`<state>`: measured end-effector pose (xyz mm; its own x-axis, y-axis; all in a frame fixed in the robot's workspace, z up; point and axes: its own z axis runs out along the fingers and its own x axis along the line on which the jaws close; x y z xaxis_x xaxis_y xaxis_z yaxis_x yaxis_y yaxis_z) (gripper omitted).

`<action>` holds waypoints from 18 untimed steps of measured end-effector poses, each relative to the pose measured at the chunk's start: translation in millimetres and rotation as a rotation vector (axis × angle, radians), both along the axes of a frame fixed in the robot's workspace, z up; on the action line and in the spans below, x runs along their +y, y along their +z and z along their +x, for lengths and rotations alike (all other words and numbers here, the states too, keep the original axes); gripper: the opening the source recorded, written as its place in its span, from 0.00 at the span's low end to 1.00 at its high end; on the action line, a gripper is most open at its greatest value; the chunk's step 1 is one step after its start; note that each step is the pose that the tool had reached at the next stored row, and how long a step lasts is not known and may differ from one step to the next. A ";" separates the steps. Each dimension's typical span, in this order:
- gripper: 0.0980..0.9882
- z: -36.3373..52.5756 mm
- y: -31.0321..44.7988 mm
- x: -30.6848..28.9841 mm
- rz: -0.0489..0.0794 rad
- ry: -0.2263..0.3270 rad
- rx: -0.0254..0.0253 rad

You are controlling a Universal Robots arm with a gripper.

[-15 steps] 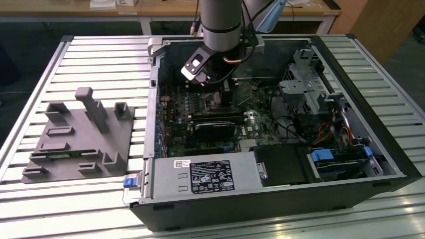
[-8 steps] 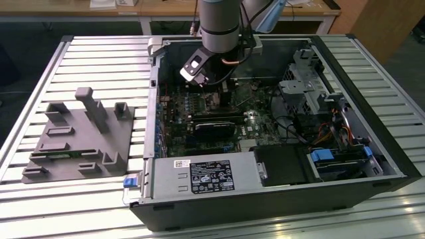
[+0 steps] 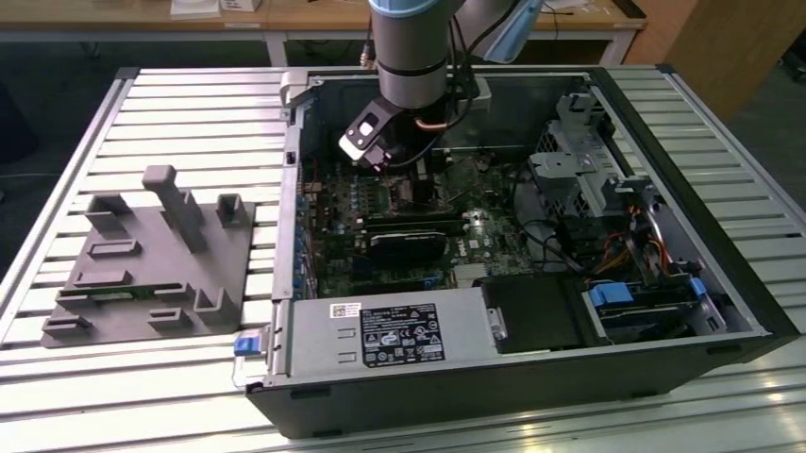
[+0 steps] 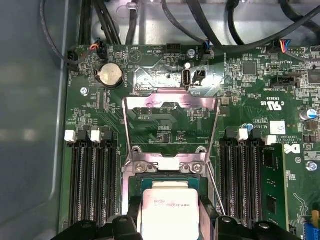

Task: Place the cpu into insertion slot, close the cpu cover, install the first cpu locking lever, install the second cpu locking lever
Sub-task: 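Place the cpu into insertion slot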

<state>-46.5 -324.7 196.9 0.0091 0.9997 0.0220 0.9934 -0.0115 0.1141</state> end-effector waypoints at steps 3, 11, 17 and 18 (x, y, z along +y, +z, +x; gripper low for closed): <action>0.50 0.0 -0.6 0.0 0.000 -0.008 -0.0001; 0.50 -0.3 -4.4 -0.1 0.000 -0.028 0.0003; 0.50 -0.3 -5.2 0.0 0.000 -0.026 0.0001; 0.50 -0.4 -5.2 0.0 0.000 -0.025 0.0000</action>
<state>-46.9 -324.7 191.8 0.0338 0.9992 0.0220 0.9928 -0.0361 0.1140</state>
